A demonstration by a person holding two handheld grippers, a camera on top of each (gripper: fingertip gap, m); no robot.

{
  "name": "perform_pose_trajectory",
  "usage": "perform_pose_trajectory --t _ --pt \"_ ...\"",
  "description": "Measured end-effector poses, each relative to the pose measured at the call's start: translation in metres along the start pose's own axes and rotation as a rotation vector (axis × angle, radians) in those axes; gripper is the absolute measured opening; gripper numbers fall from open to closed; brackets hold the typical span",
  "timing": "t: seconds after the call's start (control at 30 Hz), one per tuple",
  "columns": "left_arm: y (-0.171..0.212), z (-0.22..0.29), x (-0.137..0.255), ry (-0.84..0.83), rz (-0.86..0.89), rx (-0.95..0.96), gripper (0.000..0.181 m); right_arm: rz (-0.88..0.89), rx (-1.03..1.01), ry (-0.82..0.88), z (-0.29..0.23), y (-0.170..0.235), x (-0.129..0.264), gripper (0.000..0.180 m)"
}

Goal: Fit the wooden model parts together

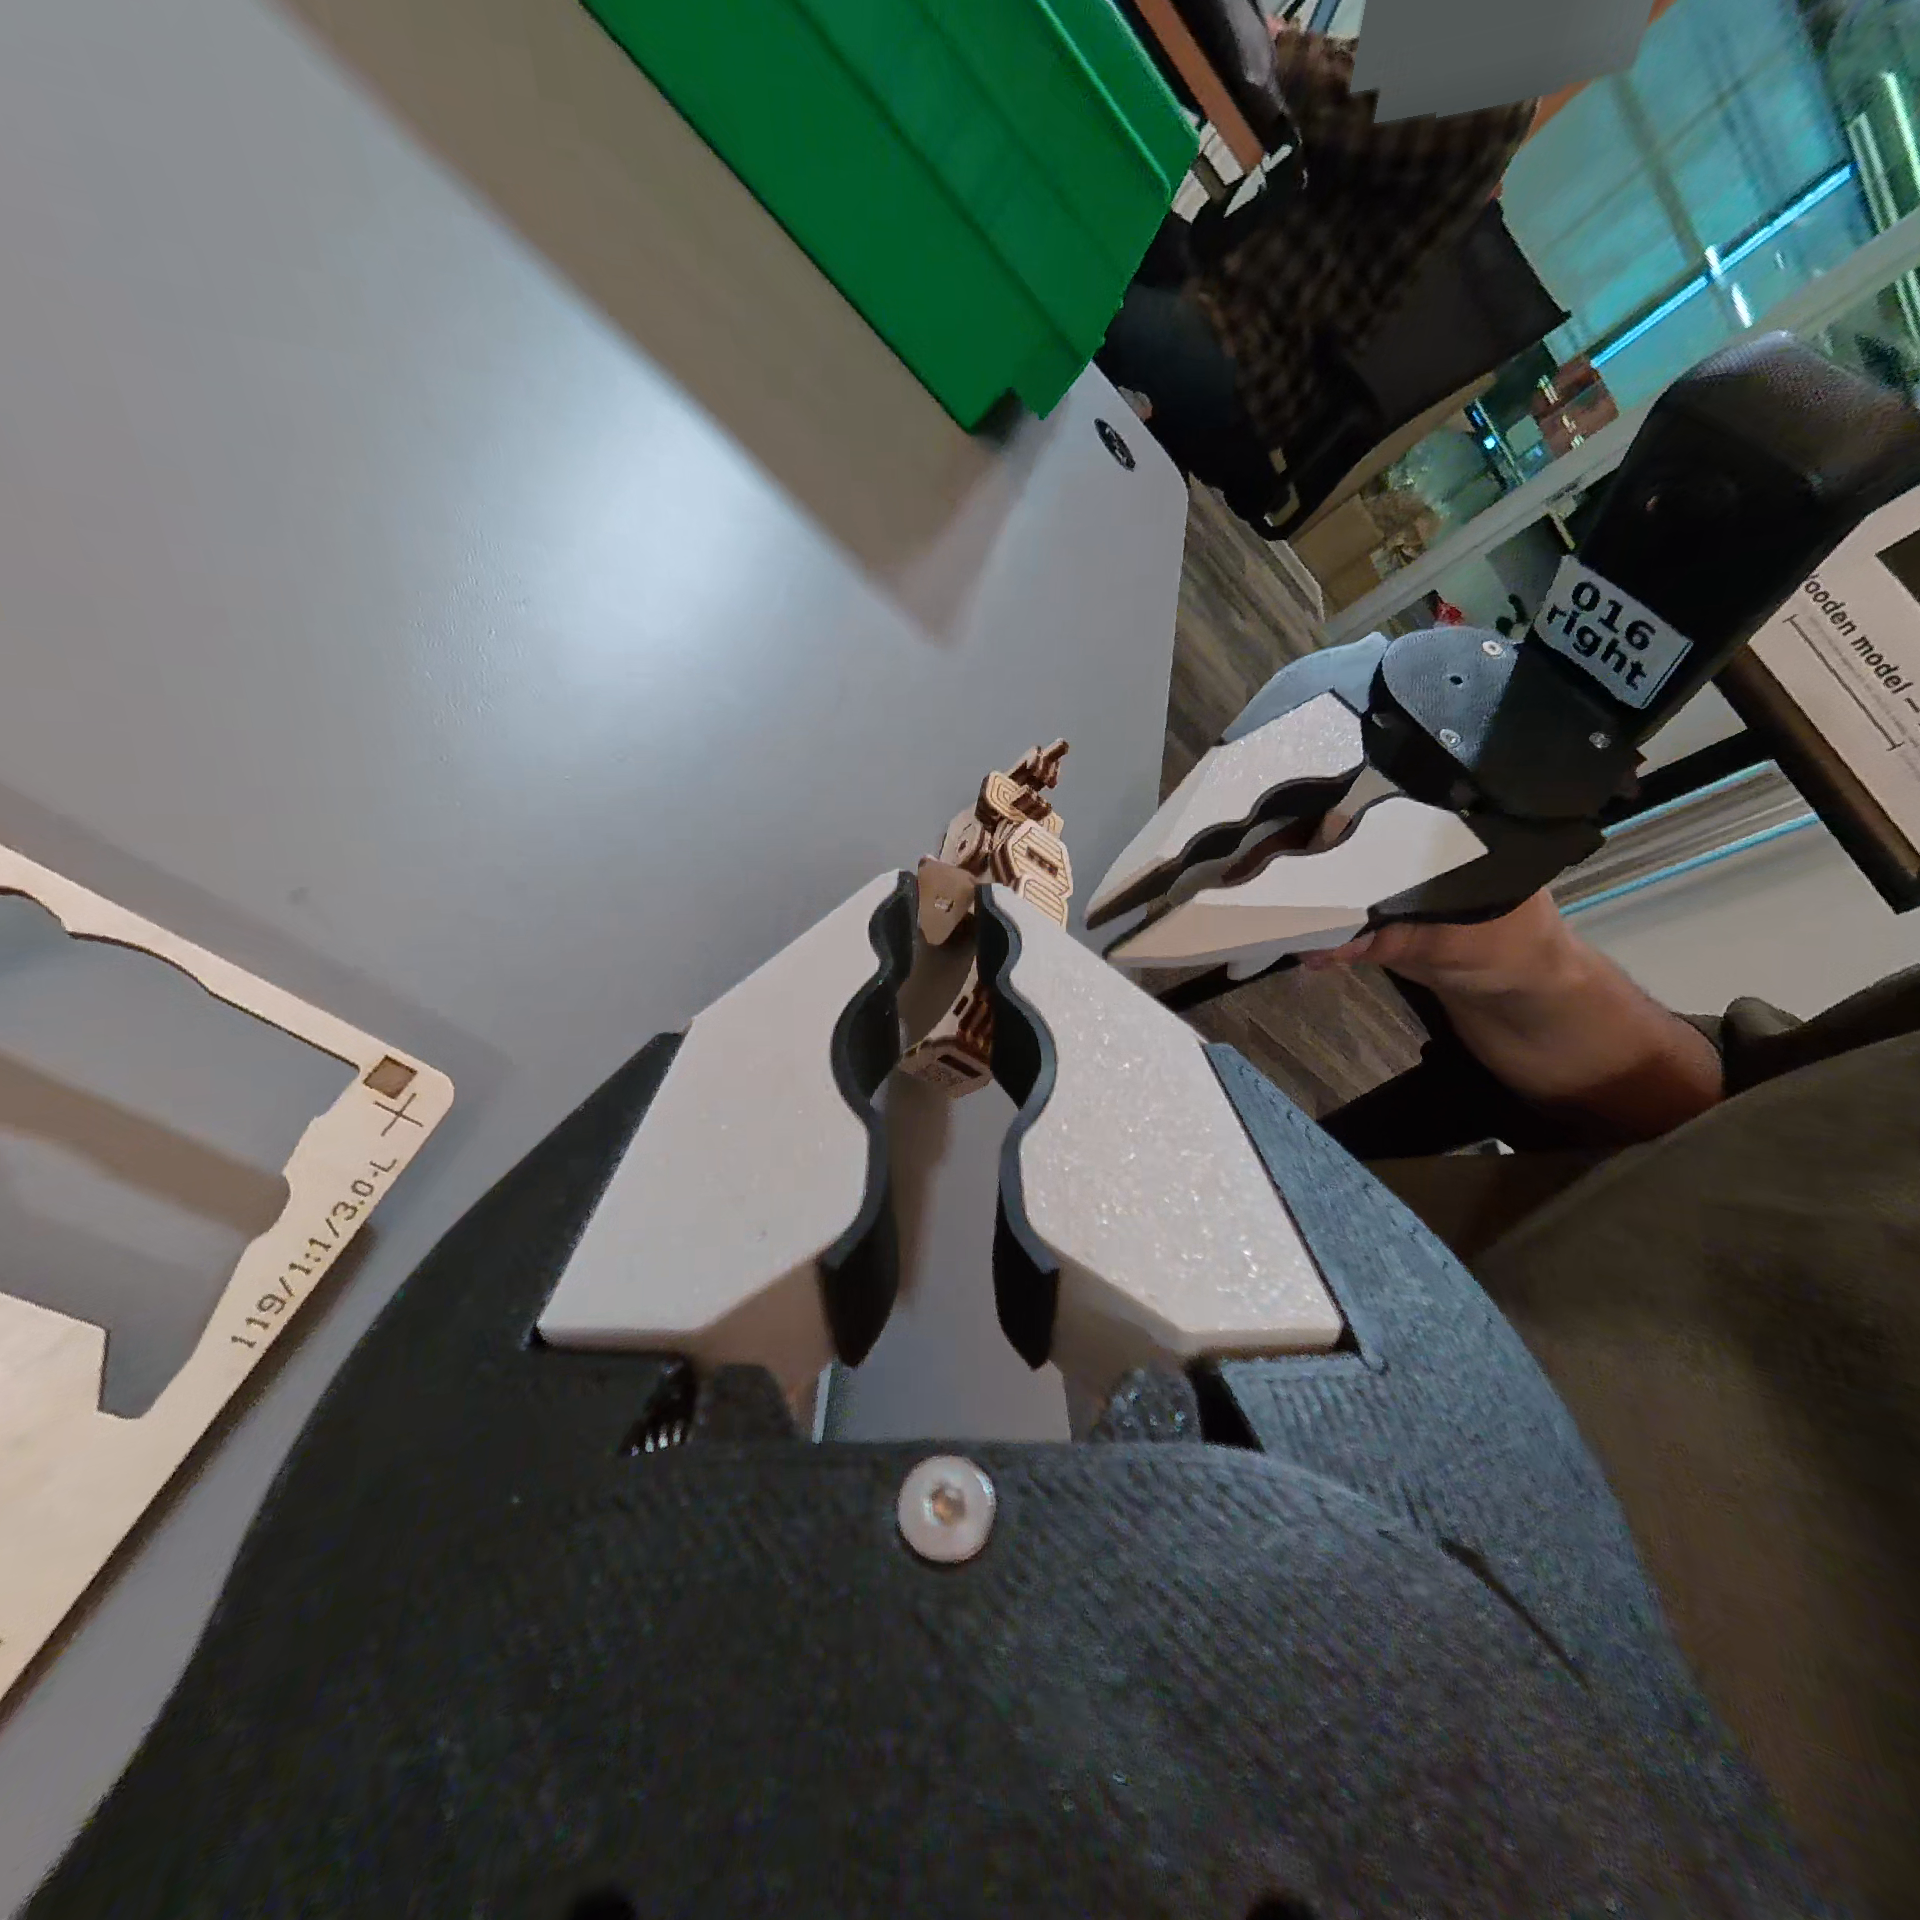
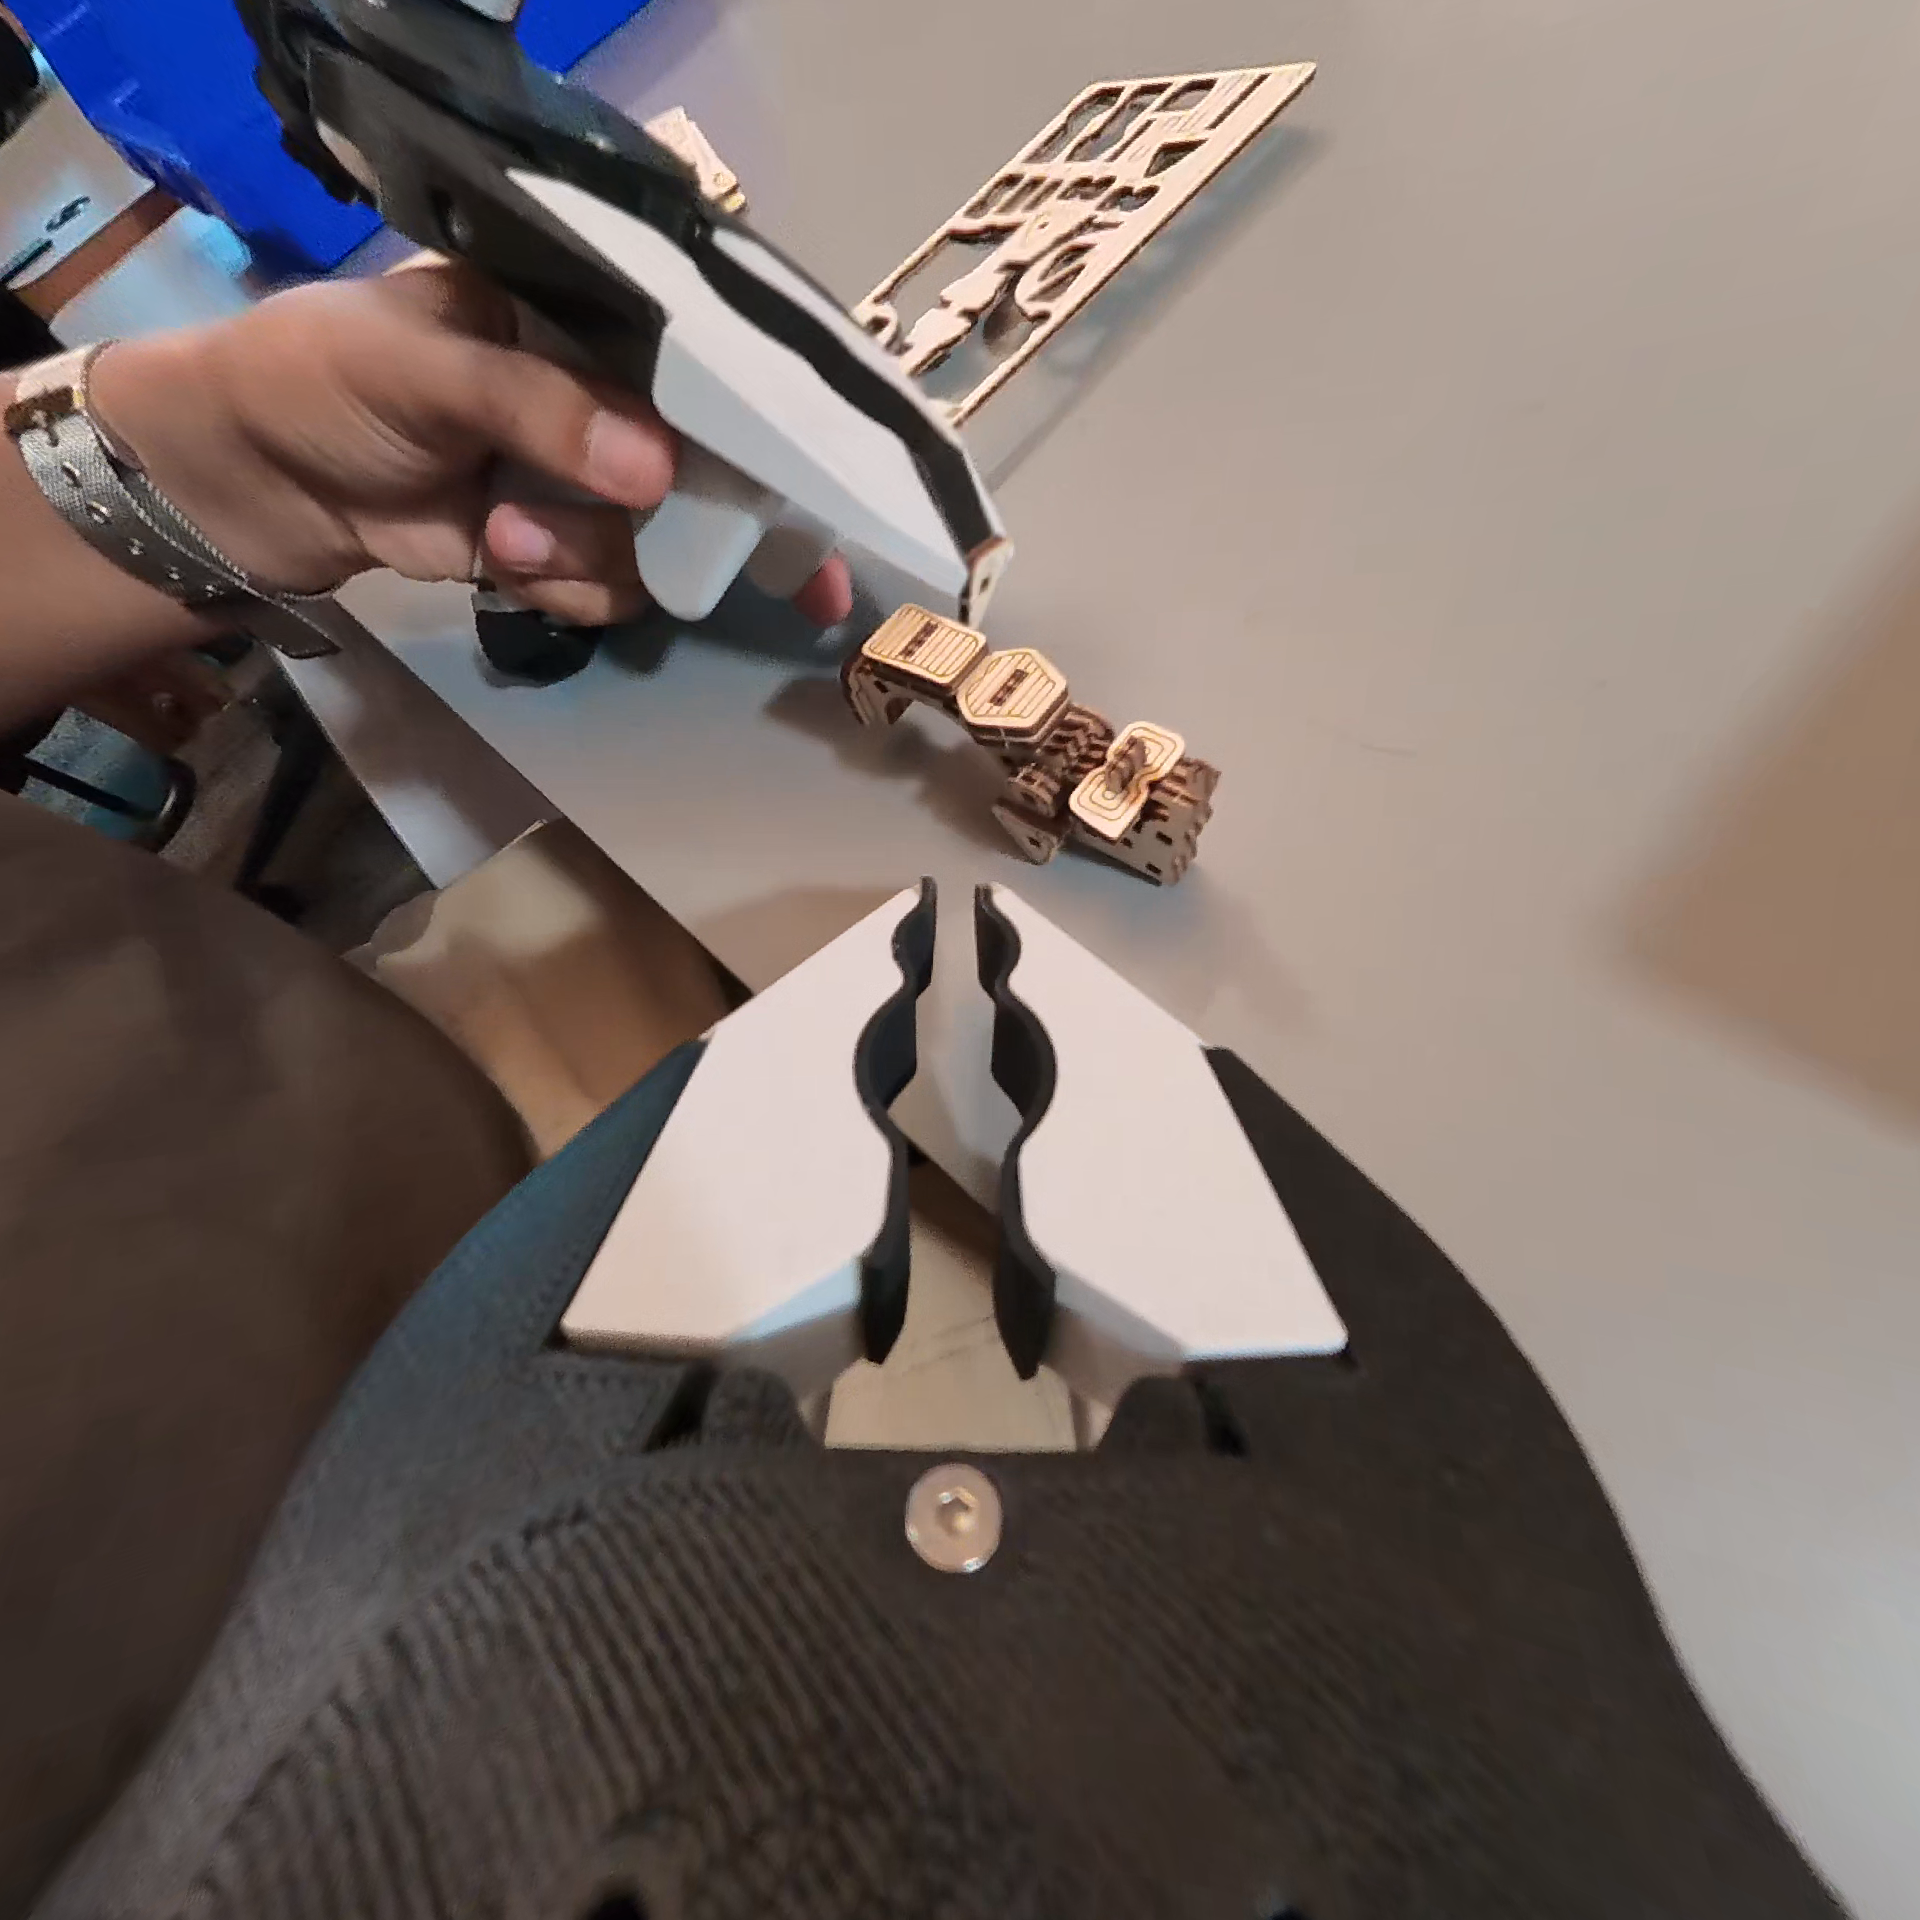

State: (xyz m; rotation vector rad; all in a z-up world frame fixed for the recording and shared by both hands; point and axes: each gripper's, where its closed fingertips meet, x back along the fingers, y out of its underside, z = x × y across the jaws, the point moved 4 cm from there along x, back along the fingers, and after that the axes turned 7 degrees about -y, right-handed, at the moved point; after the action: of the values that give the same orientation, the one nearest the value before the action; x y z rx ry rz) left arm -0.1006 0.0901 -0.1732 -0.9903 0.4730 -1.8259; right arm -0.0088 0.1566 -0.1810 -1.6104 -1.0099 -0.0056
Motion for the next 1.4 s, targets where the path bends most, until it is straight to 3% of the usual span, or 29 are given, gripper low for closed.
perform_pose_trajectory --t 0.6,0.8,0.97,1.4 --pt "0.006 0.014 -0.007 0.157 -0.03 0.139 0.007 -0.018 -0.036 0.043 0.014 0.003 -0.005 0.012" --pt "0.0 0.002 -0.001 0.116 0.007 0.164 0.007 -0.011 0.0 0.055 0.017 0.0 -0.004 0.013" --pt "0.002 -0.001 -0.002 0.037 -0.004 0.058 0.007 0.04 -0.02 0.032 0.021 -0.004 0.001 0.015" --pt "0.004 0.001 -0.003 0.079 -0.023 0.078 0.008 0.055 -0.007 -0.015 0.021 -0.008 0.001 0.012"
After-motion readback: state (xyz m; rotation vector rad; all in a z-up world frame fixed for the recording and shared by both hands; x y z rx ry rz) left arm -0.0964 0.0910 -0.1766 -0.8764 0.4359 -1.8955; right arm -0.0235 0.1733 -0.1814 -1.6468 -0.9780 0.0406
